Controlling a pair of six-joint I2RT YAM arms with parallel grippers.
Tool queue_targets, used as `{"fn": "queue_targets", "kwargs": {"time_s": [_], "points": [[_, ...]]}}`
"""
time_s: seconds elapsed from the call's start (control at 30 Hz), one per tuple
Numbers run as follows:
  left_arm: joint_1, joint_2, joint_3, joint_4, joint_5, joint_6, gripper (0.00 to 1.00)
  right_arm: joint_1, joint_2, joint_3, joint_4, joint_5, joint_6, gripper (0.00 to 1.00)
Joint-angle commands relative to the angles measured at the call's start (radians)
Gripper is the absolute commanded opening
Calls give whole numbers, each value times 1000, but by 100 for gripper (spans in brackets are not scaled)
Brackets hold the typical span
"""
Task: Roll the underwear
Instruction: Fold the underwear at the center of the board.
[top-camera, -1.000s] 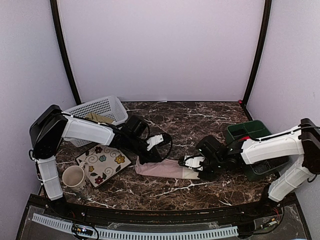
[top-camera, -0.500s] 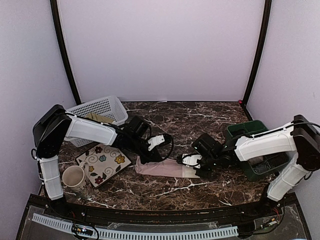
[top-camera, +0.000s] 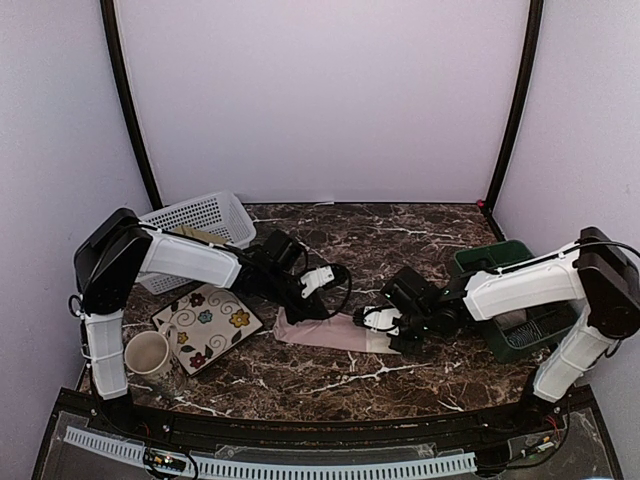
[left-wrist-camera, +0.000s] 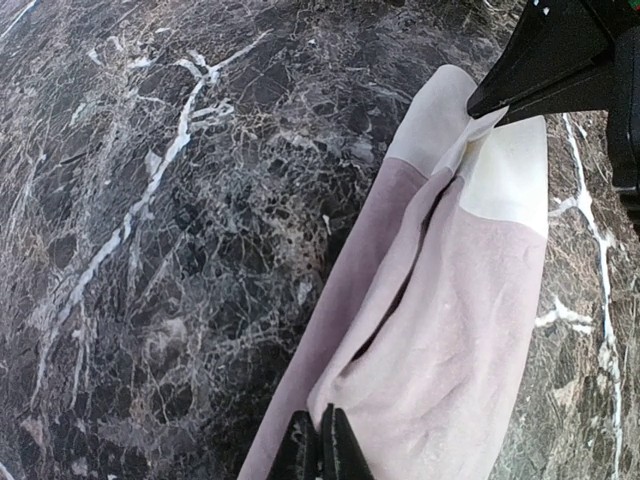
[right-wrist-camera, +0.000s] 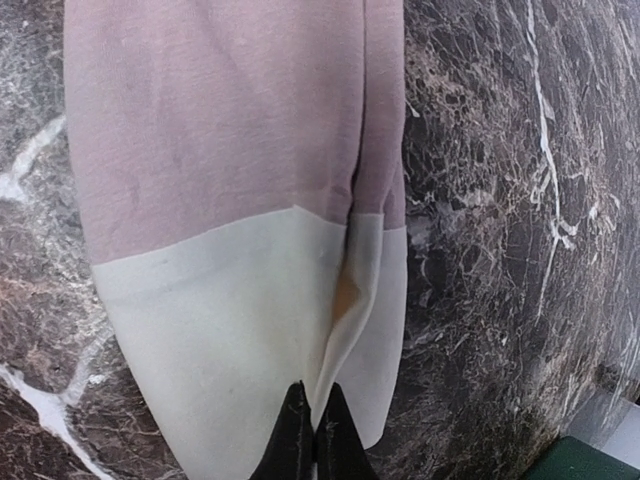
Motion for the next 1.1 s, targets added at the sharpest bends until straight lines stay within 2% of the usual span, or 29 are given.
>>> {"fn": "queue_targets", "kwargs": {"time_s": [0.0, 0.07, 0.17, 0.37, 0.47, 0.57, 0.6, 0.7, 0.73, 0.8, 0.87, 0.93, 1.07], "points": [[8, 8, 22, -4, -29, 10, 5, -9, 35, 33, 5, 40, 29, 0], [8, 7, 24, -4, -59, -1, 12, -9, 41, 38, 2, 50, 32, 1], [9, -3, 34, -10, -116, -14, 28, -11, 41, 52, -7, 76, 51, 9], [34, -78, 37, -27, -206, -44, 46, -43, -24, 79, -49, 108, 104, 38], [40, -123, 32, -45, -237, -50, 51, -62, -64, 83, -66, 122, 133, 51], [40, -171, 16, -64, -282, -69, 60, -85, -114, 90, -70, 128, 165, 61], [40, -192, 3, -64, -292, -77, 66, -92, -138, 92, -61, 124, 173, 65], [40, -265, -41, -61, -314, -102, 97, -111, -240, 56, 25, 113, 215, 79], [40, -293, -54, -57, -316, -115, 99, -117, -285, 45, 72, 98, 232, 83], [40, -346, -79, -47, -326, -148, 99, -133, -374, -8, 179, 97, 303, 98], [40, -389, -99, -37, -350, -206, 99, -144, -425, -38, 254, 81, 349, 100], [43, -420, -113, -54, -346, -281, 99, -162, -428, -24, 257, 6, 365, 100], [44, -439, -134, -131, -282, -342, 99, -198, -293, 137, 48, -117, 376, 100]]}}
